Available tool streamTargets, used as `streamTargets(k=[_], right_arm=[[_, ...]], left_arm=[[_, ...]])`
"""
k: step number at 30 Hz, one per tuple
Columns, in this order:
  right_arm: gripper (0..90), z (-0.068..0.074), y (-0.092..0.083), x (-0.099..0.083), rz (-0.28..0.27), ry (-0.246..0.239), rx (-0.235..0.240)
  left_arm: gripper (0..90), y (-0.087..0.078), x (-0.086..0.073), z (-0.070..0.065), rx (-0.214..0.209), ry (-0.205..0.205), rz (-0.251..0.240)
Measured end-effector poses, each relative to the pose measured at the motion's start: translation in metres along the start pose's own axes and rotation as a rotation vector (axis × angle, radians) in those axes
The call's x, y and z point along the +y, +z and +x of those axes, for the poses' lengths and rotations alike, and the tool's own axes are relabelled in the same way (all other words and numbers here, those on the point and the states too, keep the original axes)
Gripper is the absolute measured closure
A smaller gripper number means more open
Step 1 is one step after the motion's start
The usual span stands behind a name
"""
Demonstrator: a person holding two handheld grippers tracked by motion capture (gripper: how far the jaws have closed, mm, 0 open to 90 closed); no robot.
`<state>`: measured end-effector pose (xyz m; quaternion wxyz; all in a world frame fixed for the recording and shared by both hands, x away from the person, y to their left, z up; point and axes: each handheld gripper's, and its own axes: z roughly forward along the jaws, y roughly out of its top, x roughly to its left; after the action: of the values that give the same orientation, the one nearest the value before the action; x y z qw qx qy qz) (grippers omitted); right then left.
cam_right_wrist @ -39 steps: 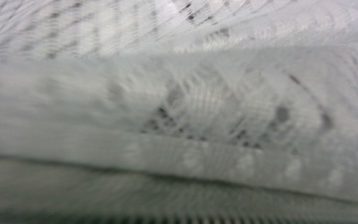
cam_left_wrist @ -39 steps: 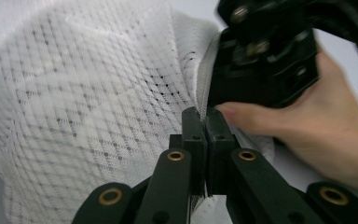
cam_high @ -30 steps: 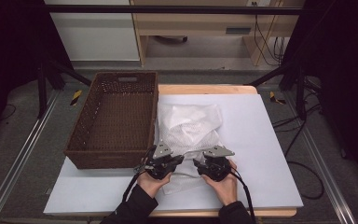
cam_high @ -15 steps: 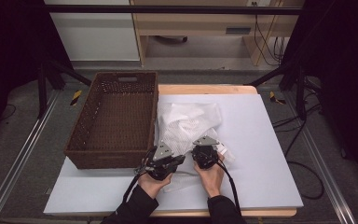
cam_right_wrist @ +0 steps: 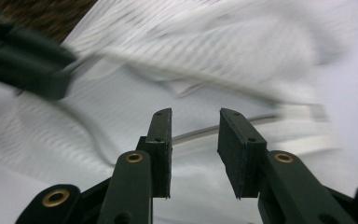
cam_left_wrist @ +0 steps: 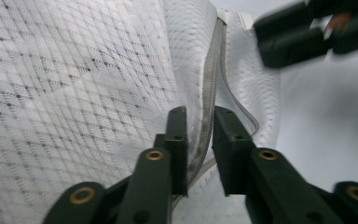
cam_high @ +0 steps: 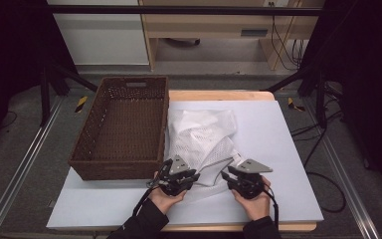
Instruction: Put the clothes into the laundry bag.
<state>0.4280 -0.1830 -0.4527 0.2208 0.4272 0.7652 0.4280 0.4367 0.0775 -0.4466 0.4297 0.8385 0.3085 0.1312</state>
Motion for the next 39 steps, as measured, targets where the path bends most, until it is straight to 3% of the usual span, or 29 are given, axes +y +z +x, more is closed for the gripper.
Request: streamTargets(k=[2, 4, 9, 11, 14, 16, 21, 24, 27, 29, 31, 35, 37, 39], right_arm=[[64.4, -0.012, -0.003, 0.002, -0.027, 0.034, -0.034], [61.9, -0.022, 0.002, 0.004, -0.020, 0.035, -0.064], [58.6, -0.049, 0.030, -0.005, 0.085, 0.083, -0.143], [66.0, -0.051, 0.034, -0.011, 0.141, 0.066, -0.169], [72.8, -0.053, 0.032, -0.016, 0.148, 0.074, -0.155], [74.0, -0.054, 0.028, -0.014, 0.170, 0.084, -0.161], [60.9, -0.061, 0.023, -0.009, 0.077, 0.108, -0.159], [60.9, -0.064, 0.031, -0.009, 0.079, 0.100, -0.137], [66.3, -0.067, 0.043, -0.011, 0.119, 0.123, -0.110], [78.8, -0.065, 0.043, -0.011, 0.125, 0.106, -0.133], [88.3, -0.063, 0.040, -0.011, 0.140, 0.114, -0.131], [89.6, -0.057, 0.023, -0.012, 0.154, 0.068, -0.152], [89.6, -0.056, 0.009, -0.016, 0.145, 0.076, -0.162], [89.5, -0.055, -0.006, -0.026, 0.131, 0.093, -0.136]], left_arm=[[66.7, -0.010, -0.003, -0.002, 0.022, 0.015, -0.002], [63.7, -0.019, -0.010, -0.002, 0.042, 0.013, 0.004], [59.7, -0.031, -0.040, 0.004, 0.087, -0.039, 0.029], [59.1, -0.032, -0.052, 0.008, 0.104, -0.064, 0.041], [58.4, -0.030, -0.063, 0.012, 0.112, -0.104, 0.042], [57.6, -0.028, -0.064, 0.012, 0.124, -0.098, 0.042], [56.9, -0.022, -0.064, 0.010, 0.136, -0.124, 0.039], [58.4, -0.019, -0.063, 0.008, 0.163, -0.119, 0.042], [68.1, -0.018, -0.062, 0.006, 0.210, -0.104, 0.060], [73.3, -0.017, -0.060, 0.007, 0.221, -0.103, 0.070], [81.1, -0.017, -0.059, 0.009, 0.228, -0.093, 0.078], [87.4, -0.018, -0.058, 0.013, 0.216, -0.082, 0.086], [87.9, -0.019, -0.058, 0.015, 0.233, -0.066, 0.095], [87.9, -0.022, -0.059, 0.020, 0.235, -0.077, 0.091]])
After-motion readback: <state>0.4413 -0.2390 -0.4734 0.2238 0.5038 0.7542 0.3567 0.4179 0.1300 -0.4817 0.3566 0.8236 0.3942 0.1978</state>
